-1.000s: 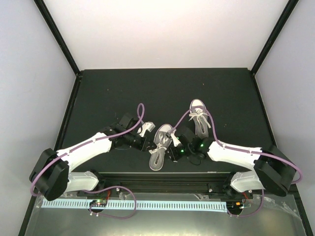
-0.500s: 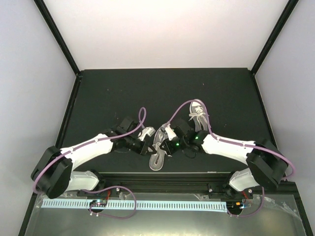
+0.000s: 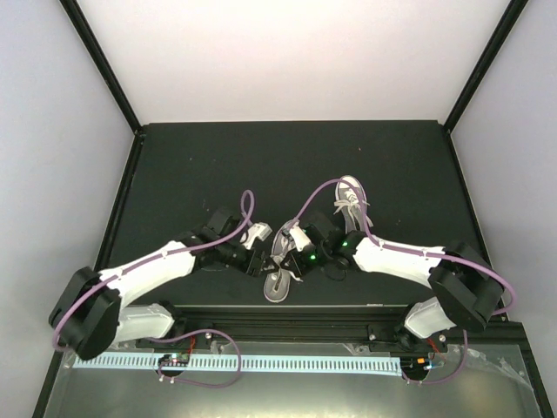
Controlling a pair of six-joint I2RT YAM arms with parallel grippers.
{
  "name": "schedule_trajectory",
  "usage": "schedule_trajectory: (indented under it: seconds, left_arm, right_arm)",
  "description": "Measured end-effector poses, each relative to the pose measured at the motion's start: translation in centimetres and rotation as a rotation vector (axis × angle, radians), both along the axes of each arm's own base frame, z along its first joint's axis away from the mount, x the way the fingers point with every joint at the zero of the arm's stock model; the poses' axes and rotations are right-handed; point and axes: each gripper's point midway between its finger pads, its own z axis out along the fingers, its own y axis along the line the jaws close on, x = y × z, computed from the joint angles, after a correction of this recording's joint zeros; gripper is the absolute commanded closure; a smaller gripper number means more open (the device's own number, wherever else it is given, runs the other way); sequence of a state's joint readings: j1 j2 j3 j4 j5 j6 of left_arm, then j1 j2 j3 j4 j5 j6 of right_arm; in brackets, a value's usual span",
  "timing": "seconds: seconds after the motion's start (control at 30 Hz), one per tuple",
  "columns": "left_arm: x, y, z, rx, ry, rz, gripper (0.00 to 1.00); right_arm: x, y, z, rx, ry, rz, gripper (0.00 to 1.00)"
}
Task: Tie the shoes
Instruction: Cross the shoelace with the shoelace.
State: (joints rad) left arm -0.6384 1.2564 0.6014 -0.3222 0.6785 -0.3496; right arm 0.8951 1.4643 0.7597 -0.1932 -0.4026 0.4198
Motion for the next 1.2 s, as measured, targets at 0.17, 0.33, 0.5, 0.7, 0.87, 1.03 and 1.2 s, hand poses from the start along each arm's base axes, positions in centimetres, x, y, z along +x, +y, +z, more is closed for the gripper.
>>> schedule_trajectory:
  seconds: [0.17,0.33,0.5,0.7,0.87,1.03,1.2]
  left_arm:
    - [1.7,0.9,2.7,-0.041,-0.106,0.070,0.41]
    - [3.2,1.7,1.8,-0.025,-0.093,0.134,0.51]
    - [3.6,1.9,-0.5,0.016,-0.039,0.147,0.56]
    - [3.7,2.0,-2.3,0.044,-0.001,0.146,0.61]
    - [3.7,2.0,-3.0,0.056,0.011,0.142,0.76]
    - [3.8,1.8,-3.1,0.051,0.004,0.136,0.98]
    - [3.4,2.0,-3.3,0.039,-0.003,0.132,0.99]
  right_arm:
    - [0.0,0.0,0.0,-0.001,0.000,0.000,0.98]
    - [0.0,0.0,-0.1,-0.001,0.001,0.000,0.98]
    - [0.0,0.0,-0.1,-0.001,0.001,0.000,0.98]
    - [0.0,0.0,-0.1,-0.002,0.002,0.000,0.98]
    - [0.0,0.0,0.0,-0.001,0.002,0.000,0.98]
    - [-0.1,-0.1,-0.1,-0.002,0.003,0.000,0.98]
    - [-0.4,-0.1,-0.2,-0.017,0.014,0.006,0.98]
